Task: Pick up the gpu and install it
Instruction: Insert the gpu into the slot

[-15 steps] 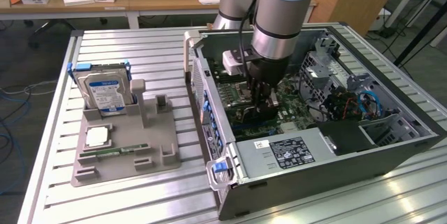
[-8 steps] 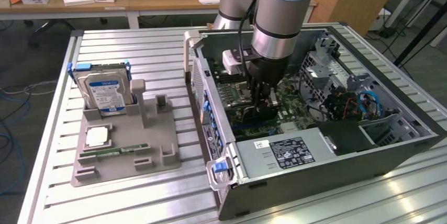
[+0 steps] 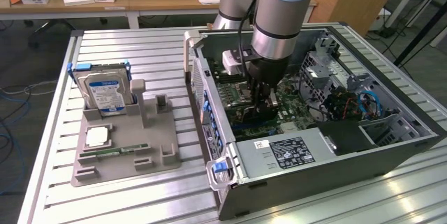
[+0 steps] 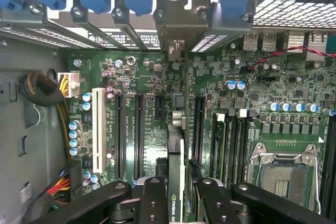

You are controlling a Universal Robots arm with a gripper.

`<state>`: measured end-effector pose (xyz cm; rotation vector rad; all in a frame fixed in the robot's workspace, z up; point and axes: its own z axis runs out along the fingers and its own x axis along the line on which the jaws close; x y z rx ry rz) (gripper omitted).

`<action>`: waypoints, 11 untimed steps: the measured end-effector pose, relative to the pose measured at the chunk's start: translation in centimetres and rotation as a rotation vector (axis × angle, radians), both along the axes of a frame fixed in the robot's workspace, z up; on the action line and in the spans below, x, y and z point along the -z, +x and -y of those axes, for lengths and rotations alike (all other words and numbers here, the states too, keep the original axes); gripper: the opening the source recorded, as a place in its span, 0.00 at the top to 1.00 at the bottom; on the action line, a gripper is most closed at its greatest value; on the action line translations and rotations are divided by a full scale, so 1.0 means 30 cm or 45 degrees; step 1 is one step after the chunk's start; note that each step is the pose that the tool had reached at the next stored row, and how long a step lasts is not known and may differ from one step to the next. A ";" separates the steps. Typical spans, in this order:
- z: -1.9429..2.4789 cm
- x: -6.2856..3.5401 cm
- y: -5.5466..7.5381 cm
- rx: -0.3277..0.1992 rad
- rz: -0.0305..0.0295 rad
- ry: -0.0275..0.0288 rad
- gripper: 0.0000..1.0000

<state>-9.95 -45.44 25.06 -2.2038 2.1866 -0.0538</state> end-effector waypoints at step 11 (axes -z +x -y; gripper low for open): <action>0.000 0.004 -0.014 0.000 0.0036 0.0002 0.74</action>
